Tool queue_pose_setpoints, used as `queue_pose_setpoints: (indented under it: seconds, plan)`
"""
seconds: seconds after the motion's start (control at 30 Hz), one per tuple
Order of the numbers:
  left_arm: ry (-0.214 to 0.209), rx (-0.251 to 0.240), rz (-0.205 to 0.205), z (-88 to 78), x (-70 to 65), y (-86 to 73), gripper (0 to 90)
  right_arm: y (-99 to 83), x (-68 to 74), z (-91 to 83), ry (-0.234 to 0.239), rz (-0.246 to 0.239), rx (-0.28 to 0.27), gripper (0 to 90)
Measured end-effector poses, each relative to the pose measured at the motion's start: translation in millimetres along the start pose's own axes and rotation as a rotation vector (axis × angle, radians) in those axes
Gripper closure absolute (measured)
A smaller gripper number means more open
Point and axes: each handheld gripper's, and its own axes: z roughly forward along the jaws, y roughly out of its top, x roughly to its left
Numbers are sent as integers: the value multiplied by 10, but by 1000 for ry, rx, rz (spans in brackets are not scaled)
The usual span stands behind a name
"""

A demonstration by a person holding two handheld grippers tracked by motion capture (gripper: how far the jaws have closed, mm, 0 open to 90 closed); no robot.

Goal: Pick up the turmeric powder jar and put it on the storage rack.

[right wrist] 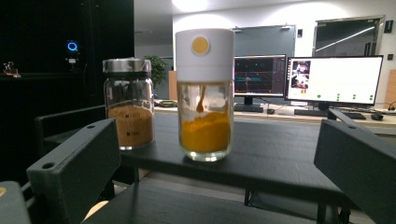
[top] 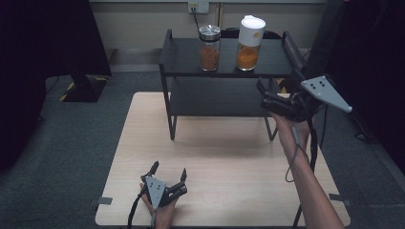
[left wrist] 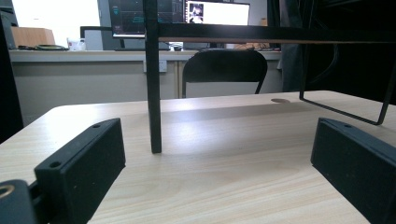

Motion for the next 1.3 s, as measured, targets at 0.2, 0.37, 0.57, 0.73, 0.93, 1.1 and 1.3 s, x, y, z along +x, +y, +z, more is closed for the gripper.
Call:
queue_pose_setpoints:
  seconds: [0.2,0.37,0.57,0.73,0.93,1.1,1.3]
  plan:
    - [-1,0,0,0,2,0,24,-207,13,-149,-4,-6,2,0]
    - [0,0,0,0,0,0,24,-439,45,-282,7,-22,-8,0]
    - [0,0,0,0,0,-1,22,-726,107,-415,4,-20,-7,0]
    - [0,0,0,0,0,0,22,-976,142,-513,-2,23,-4,0]
    - [0,0,-1,0,0,-1,21,-1351,231,-675,-61,24,1,0]
    - [0,0,0,0,0,-1,21,-1670,229,-794,-121,40,46,0]
    - [1,-1,0,0,-2,-1,22,-1951,245,-914,-158,54,87,0]
